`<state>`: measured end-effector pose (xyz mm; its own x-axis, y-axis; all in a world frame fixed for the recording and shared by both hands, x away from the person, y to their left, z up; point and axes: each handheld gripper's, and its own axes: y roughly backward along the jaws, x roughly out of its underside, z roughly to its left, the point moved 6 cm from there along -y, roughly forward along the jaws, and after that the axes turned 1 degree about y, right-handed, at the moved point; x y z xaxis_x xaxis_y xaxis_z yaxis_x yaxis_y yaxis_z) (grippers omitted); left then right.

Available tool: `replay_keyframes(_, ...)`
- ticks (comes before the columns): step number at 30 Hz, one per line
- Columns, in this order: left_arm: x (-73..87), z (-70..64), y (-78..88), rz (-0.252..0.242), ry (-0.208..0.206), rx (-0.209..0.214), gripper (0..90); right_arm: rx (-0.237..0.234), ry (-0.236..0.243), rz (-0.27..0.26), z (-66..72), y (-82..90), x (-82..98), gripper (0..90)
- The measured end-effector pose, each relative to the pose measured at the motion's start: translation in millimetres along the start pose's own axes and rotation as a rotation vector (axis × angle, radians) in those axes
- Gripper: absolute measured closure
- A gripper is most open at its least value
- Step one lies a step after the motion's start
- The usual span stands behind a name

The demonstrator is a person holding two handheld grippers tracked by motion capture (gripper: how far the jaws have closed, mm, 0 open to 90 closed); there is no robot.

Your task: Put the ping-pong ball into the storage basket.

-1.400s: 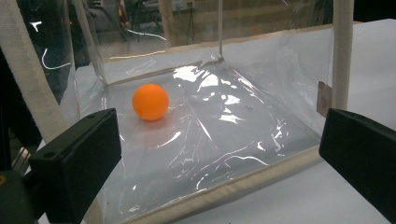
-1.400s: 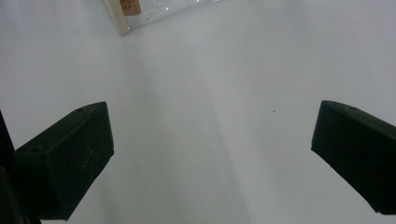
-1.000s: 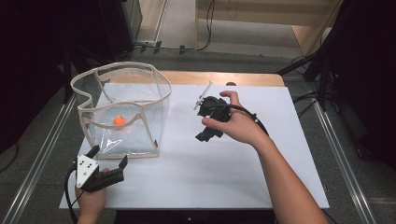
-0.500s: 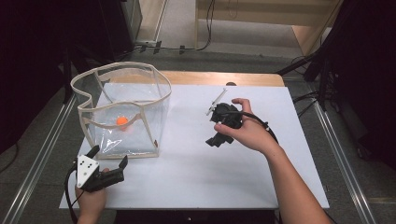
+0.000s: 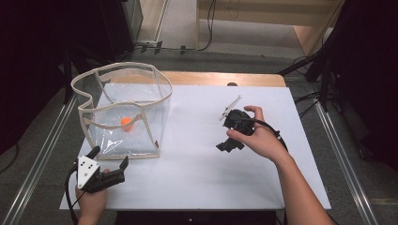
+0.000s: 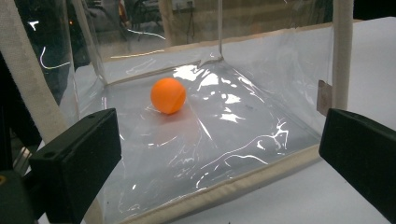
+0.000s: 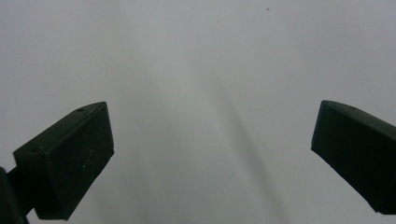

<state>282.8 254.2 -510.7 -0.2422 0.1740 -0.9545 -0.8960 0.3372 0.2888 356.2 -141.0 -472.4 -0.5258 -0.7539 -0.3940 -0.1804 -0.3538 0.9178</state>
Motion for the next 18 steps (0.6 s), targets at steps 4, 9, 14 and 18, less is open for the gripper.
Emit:
replay_keyframes(4,0.0,-0.1,-0.2,-0.001,0.0,0.001,0.0,-0.006,-0.011,-0.017,-1.0,-2.7,8.5,0.0)
replay_keyframes(9,0.0,-0.1,-0.1,-0.002,0.0,0.0,0.0,-0.006,-0.034,-0.038,-2.7,-5.4,20.1,0.0)
replay_keyframes(14,0.0,-0.3,-0.3,-0.001,-0.001,-0.002,0.0,0.001,-0.049,-0.062,-5.2,-6.9,32.6,0.0)
replay_keyframes(18,0.1,-0.4,-0.3,-0.001,0.0,-0.001,0.0,-0.002,-0.075,-0.085,-7.1,-8.1,43.0,0.0)
